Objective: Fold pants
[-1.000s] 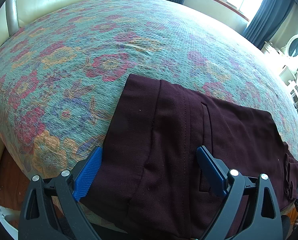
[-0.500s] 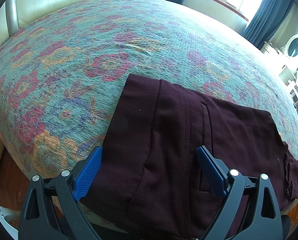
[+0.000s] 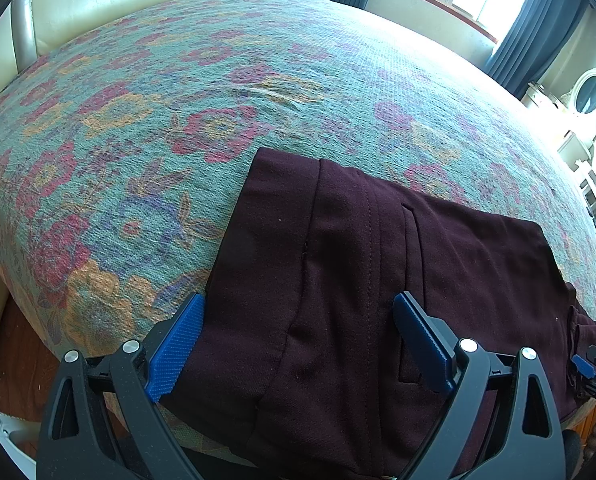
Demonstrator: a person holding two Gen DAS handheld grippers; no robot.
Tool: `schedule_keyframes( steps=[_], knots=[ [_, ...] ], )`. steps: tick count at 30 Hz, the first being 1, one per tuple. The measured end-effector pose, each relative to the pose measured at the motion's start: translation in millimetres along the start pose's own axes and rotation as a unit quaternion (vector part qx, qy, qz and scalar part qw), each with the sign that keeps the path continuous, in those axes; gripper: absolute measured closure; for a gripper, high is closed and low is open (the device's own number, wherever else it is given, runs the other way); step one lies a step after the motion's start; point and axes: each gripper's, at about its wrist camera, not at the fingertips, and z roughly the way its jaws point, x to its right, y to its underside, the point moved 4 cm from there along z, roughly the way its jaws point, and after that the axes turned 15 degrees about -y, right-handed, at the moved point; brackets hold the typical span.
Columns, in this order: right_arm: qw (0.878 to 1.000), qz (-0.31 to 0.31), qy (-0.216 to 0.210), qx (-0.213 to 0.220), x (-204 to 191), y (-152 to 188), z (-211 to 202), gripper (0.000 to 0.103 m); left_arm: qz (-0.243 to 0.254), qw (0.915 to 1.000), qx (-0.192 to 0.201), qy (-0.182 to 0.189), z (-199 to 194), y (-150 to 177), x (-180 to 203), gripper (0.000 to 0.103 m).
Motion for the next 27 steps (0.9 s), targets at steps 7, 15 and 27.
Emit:
schedule_keyframes(
  steps=[7,15,27],
  knots=[
    [1.000,-0.013,-0.004,-0.005,2,0,3,0.056,0.037,0.9969,-0.037,0.060,-6,-13,-12,0.010],
    [1.000,-0.012,-0.013,-0.008,2,-4,7,0.054,0.013,0.9834,-0.083,0.161,4,-34,-65,0.010],
    [1.000,-0.023,-0.012,-0.006,0,-4,12,0.049,0.053,0.9538,-0.146,0.257,29,-33,-38,0.010]
  ],
)
